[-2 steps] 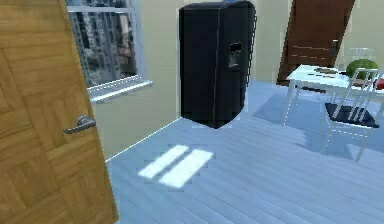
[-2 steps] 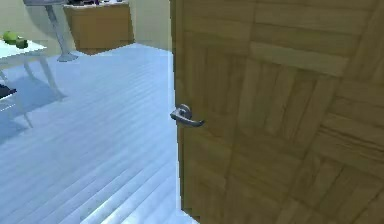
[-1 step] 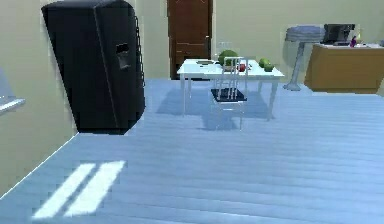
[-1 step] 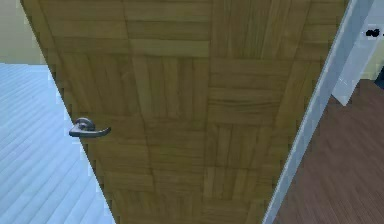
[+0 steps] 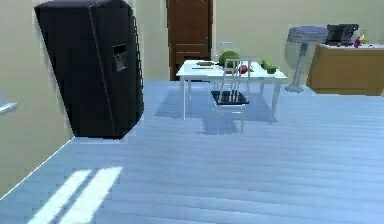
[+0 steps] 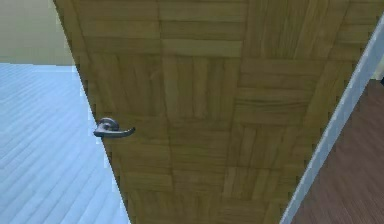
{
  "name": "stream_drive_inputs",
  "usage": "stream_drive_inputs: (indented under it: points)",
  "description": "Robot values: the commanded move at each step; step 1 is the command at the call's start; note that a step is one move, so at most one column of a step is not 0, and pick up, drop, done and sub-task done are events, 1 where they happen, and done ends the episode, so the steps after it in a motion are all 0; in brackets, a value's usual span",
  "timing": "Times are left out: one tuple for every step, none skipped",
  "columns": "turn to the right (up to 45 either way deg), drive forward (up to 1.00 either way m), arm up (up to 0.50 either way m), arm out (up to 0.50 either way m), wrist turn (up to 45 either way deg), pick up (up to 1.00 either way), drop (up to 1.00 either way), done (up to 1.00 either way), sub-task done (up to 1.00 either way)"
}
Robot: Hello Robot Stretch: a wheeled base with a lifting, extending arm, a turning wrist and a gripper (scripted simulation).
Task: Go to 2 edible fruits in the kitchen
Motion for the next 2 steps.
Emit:
stream_drive_inputs:
  points:
    - [15.0, 0.00, 0.00, 0.00, 0.0, 0.00, 0.00, 0.00, 0.00]
    - [0.0, 1.00, 0.00, 0.00, 0.0, 0.00, 0.00, 0.00, 0.00]
